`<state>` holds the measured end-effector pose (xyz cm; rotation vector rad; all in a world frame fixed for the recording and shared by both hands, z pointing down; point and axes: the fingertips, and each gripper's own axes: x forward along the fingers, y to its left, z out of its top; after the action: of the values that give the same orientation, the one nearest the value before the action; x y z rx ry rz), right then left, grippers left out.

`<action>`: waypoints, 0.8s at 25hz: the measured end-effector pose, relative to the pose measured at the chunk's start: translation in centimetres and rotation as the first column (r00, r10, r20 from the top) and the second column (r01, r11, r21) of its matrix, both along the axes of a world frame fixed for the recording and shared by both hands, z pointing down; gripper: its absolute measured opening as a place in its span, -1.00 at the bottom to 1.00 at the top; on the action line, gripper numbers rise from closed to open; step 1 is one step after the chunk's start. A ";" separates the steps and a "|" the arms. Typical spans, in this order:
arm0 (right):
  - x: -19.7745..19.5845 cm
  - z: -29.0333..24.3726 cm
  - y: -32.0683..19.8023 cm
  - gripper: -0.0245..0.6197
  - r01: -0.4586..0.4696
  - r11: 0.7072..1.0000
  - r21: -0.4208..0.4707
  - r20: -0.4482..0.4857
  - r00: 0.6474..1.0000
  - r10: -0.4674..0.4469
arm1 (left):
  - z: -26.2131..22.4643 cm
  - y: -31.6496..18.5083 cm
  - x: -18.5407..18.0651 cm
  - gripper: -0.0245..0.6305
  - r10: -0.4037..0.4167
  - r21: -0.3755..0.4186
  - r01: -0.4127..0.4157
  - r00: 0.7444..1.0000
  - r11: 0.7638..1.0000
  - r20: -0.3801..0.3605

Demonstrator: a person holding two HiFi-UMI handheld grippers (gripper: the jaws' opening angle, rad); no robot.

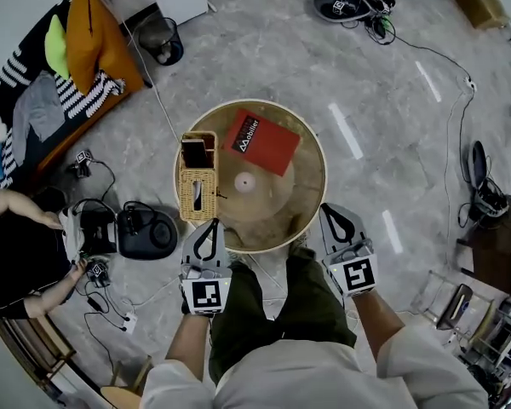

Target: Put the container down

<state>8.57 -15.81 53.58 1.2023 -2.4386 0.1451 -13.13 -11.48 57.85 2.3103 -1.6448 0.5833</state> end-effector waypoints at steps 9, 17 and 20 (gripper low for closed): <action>0.0 -2.9 1.6 -0.86 -0.023 0.999 0.036 0.003 1.000 0.023 | -3.5 0.7 1.0 -0.91 0.068 0.079 -0.070 0.997 0.994 0.018; -0.2 -5.2 1.8 -0.86 -0.020 0.996 0.082 0.022 1.000 0.019 | -5.1 0.9 1.7 -0.91 0.078 0.096 -0.081 0.996 0.992 0.038; 0.2 -5.7 2.3 -0.86 -0.012 0.997 0.079 0.018 1.000 0.011 | -5.6 1.3 2.0 -0.91 0.075 0.096 -0.079 0.996 0.992 0.044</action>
<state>8.79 -13.47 47.85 1.2544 -2.4741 0.0629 -11.10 -10.14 52.29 2.4569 -1.6420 0.5814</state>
